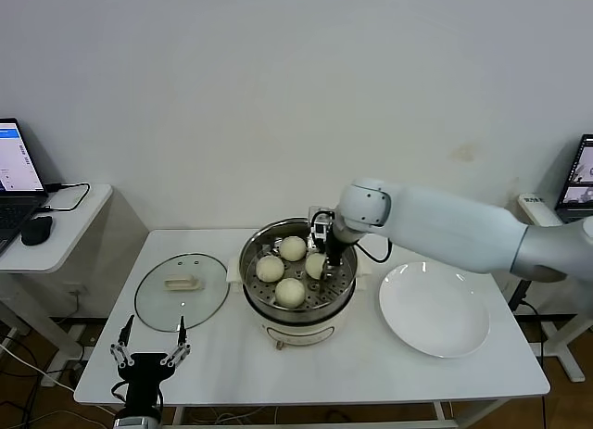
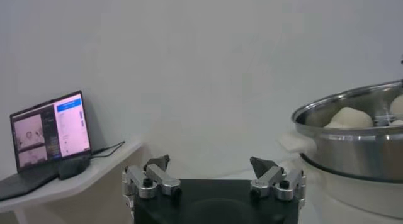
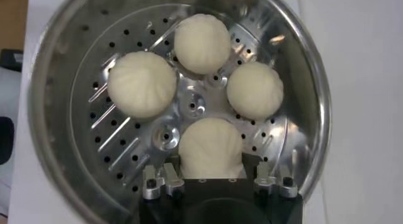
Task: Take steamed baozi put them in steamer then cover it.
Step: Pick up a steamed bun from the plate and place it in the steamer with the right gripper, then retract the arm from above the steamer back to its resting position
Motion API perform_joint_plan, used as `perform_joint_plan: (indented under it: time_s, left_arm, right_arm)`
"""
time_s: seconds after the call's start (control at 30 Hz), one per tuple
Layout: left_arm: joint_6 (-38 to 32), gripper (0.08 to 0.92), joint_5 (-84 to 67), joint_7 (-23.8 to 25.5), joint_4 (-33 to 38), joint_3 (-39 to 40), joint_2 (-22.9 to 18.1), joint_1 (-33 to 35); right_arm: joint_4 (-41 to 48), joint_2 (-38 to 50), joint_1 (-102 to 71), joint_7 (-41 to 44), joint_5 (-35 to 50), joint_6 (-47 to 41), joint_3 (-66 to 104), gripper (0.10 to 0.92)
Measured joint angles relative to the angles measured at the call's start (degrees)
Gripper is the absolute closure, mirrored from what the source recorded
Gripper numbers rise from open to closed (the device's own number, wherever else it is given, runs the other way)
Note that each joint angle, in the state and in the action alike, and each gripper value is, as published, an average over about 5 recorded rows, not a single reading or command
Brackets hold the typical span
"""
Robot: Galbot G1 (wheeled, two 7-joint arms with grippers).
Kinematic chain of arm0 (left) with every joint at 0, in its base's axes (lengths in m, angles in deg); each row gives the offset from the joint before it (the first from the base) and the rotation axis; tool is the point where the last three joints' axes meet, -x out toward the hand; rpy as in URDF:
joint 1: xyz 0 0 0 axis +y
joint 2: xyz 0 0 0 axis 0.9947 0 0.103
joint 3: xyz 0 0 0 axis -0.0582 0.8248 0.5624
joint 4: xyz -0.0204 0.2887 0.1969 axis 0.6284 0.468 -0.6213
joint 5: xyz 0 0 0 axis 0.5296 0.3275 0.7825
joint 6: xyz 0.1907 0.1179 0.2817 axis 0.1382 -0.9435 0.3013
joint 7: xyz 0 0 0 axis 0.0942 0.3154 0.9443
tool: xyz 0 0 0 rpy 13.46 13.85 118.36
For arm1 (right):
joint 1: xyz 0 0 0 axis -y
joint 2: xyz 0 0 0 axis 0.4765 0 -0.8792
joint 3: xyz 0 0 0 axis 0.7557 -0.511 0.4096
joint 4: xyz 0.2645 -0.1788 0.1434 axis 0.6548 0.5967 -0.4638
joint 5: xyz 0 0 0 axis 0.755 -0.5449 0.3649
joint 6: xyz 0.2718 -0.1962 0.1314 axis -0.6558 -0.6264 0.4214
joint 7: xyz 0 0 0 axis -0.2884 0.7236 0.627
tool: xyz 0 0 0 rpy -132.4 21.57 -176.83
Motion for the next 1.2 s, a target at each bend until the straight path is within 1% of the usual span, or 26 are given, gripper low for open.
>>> perform_joint_plan:
  time_s: [0.13,0.2,0.37,0.47,0.77,0.87,1.0,1.2]
  left_arm:
    - [-0.03,0.177,0.00,-0.02,0.00,-0.04,-0.03,0.06]
    - [-0.05,0.177,0.00,-0.02,0.00,-0.05,-0.05,0.08]
    - [-0.05,0.177,0.00,-0.02,0.00,-0.02,0.00,0.08]
    - [-0.05,0.177,0.00,0.01,0.00,0.04,0.11,0.00]
    - [0.01,0.177,0.01,0.11,-0.09,0.69,0.46,-0.52]
    - [0.01,0.177,0.08,0.13,-0.16,0.96,0.52,-0.60]
    - [0.01,0.177,0.31,0.14,-0.39,1.32,0.48,-0.74]
    - [-0.09,0.177,0.85,0.10,-1.06,1.96,0.29,-0.95]
  right_arm:
    - [0.24,-0.38,-0.49,-0.40,-0.41,-0.39,0.29,0.405]
    - [0.22,-0.38,-0.58,-0.49,-0.58,-0.58,0.51,0.386]
    - [-0.55,0.24,-0.15,-0.12,-0.60,-0.85,0.89,0.261]
    - [-1.65,1.26,0.72,0.43,-0.24,-0.92,1.31,0.214]
    - [-7.97,8.48,1.90,0.34,1.11,-0.05,4.12,0.202]
    - [-11.18,12.59,0.79,-2.01,1.99,0.93,5.98,0.202]
    - [-16.23,19.25,-3.71,-7.70,3.56,3.17,10.82,0.203]
    - [-23.74,27.56,-19.67,-18.14,4.33,9.63,26.50,0.203]
